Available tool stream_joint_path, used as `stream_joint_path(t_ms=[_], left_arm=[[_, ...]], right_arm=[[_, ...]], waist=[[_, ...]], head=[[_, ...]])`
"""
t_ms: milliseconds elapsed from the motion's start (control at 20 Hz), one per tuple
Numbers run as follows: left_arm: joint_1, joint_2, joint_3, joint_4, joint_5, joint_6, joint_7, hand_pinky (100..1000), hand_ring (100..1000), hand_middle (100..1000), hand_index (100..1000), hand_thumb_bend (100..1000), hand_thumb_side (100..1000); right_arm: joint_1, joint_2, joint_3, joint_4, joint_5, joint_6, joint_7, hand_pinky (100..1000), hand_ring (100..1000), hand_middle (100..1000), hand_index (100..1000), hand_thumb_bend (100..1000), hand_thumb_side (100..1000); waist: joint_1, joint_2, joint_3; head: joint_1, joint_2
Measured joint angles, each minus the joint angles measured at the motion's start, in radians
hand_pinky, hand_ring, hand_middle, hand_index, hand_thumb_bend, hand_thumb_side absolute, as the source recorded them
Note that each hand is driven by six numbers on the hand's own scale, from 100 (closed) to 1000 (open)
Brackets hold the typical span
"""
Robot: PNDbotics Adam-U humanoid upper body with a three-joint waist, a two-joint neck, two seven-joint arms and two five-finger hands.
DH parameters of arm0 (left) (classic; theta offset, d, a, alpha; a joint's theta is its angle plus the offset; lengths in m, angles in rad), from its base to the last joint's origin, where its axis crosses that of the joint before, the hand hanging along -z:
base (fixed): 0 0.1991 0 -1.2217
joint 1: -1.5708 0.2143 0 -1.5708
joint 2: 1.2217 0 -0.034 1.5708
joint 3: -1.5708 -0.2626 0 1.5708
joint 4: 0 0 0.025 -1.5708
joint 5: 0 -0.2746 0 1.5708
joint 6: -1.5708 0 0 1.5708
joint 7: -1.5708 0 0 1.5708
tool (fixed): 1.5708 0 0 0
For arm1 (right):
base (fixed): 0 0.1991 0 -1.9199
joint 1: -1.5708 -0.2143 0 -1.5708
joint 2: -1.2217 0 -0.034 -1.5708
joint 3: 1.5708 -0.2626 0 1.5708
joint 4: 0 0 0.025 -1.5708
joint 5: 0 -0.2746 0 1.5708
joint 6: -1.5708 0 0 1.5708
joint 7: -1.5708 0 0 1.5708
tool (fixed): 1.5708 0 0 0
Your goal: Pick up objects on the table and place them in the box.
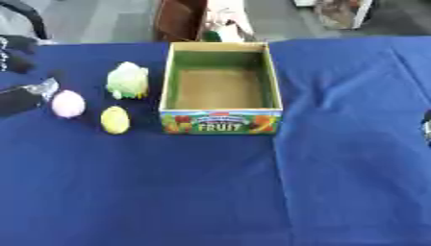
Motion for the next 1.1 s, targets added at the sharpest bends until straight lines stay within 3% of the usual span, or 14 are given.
stream_joint_path(t_ms=[350, 1100], left_arm=[[-0.082, 0.057, -0.053, 0.083, -0.106, -0.007, -0.098, 681, 658, 692, 791, 436, 187], [-0.254, 0.06, -0.166, 0.358, -0.353, -0.07, -0.299, 699, 696, 736, 818, 455, 201]], right_arm=[[0.0, 0.0, 0.005, 0.001, 0.0, -0.002, 0.003, 561, 730, 651, 729, 165, 100], [0.0, 0.0, 0.011, 0.002, 0.0, 0.0, 0.009, 560, 730, 651, 729, 168, 100]], waist=[[0.0, -0.003, -0.007], [0.005, -0.003, -0.02]], head=[[0.004, -0.001], [0.012, -0.001]])
